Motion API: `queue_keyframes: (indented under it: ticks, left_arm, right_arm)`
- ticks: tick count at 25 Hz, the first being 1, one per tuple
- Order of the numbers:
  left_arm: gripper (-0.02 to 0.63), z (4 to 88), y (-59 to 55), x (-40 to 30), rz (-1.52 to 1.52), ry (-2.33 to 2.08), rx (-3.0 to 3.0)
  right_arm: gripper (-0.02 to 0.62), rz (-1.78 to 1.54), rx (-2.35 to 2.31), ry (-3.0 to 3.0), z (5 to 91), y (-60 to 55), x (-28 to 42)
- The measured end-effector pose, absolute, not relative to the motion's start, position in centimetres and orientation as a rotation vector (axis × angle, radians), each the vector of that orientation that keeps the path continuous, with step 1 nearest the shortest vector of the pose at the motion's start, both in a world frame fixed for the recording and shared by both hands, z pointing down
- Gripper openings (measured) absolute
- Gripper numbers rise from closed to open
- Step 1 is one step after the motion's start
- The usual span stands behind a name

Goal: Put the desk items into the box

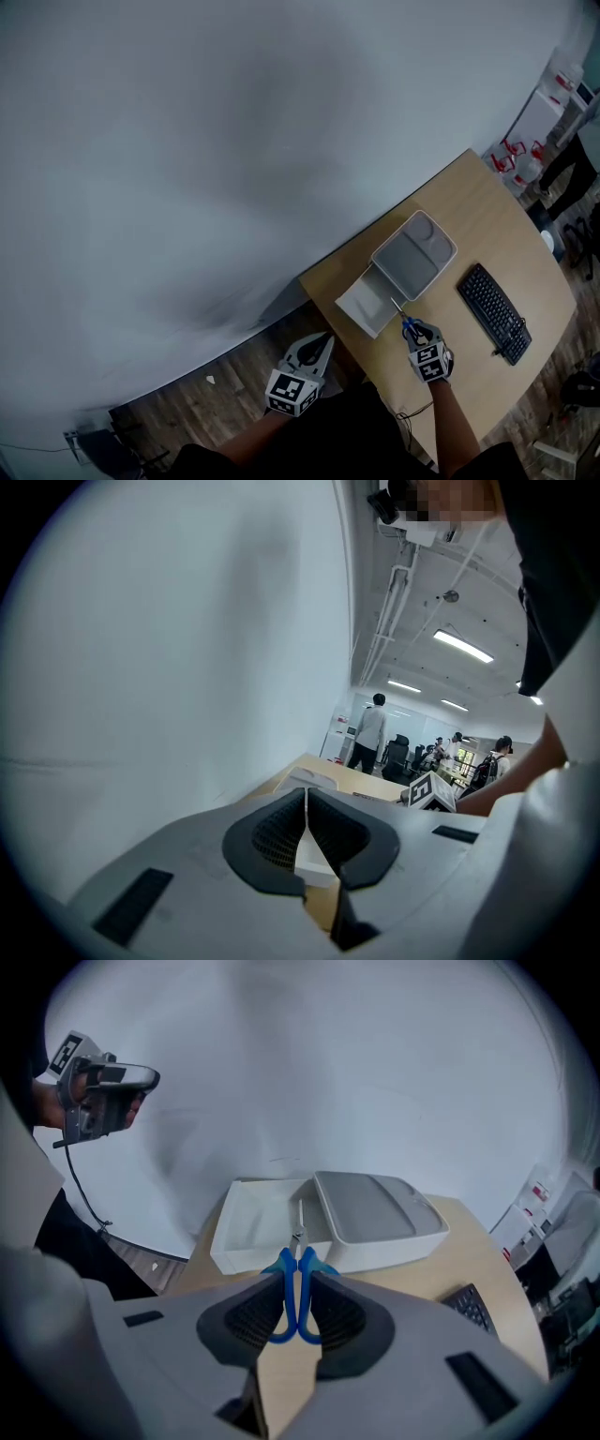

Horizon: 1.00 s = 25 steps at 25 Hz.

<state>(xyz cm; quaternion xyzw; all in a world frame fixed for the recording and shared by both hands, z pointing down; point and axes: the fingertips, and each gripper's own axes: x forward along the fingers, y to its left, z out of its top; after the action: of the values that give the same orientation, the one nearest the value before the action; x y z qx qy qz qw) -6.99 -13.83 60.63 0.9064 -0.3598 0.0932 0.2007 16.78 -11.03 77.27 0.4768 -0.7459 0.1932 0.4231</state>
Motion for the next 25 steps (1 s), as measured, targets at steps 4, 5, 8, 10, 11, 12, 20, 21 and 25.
queue_keyframes:
  ticks: [4,5,8,10,11,12,20,21,25]
  left_arm:
    - [0.02,60.1,-14.4,-8.5,0.253,-1.078,2.51]
    - [0.02,60.1,-14.5,-8.9,0.251,-1.096,2.502]
    - [0.02,60.3,-14.7,-9.8,0.256,-1.138,2.479]
    - [0.02,60.3,-14.9,-10.4,0.263,-1.16,2.467]
    - [0.02,60.3,-15.0,-10.7,0.264,-1.17,2.462]
    - [0.02,60.3,-15.1,-11.0,0.266,-1.179,2.458]
    - [0.02,60.3,-15.5,-12.1,0.292,-1.19,2.461]
    - [0.02,60.4,-15.6,-12.0,0.294,-1.187,2.462]
    - [0.02,60.3,-15.8,-11.8,0.298,-1.17,2.476]
  right_arm:
    - [0.147,0.498,1.155,-1.901,77.7,-14.3,14.5]
    - [0.147,0.517,1.158,-1.904,77.8,-15.1,13.9]
    - [0.147,0.601,1.189,-1.891,78.3,-17.0,12.5]
    - [0.147,0.671,1.221,-1.87,79.1,-17.9,12.0]
    - [0.147,0.701,1.236,-1.86,79.4,-18.3,11.8]
    - [0.147,0.723,1.247,-1.85,79.7,-18.7,11.6]
    - [0.147,0.783,1.275,-1.81,80.7,-20.0,10.3]
    - [0.147,0.78,1.272,-1.803,80.9,-20.2,10.3]
    - [0.149,0.771,1.257,-1.777,81.8,-20.6,10.1]
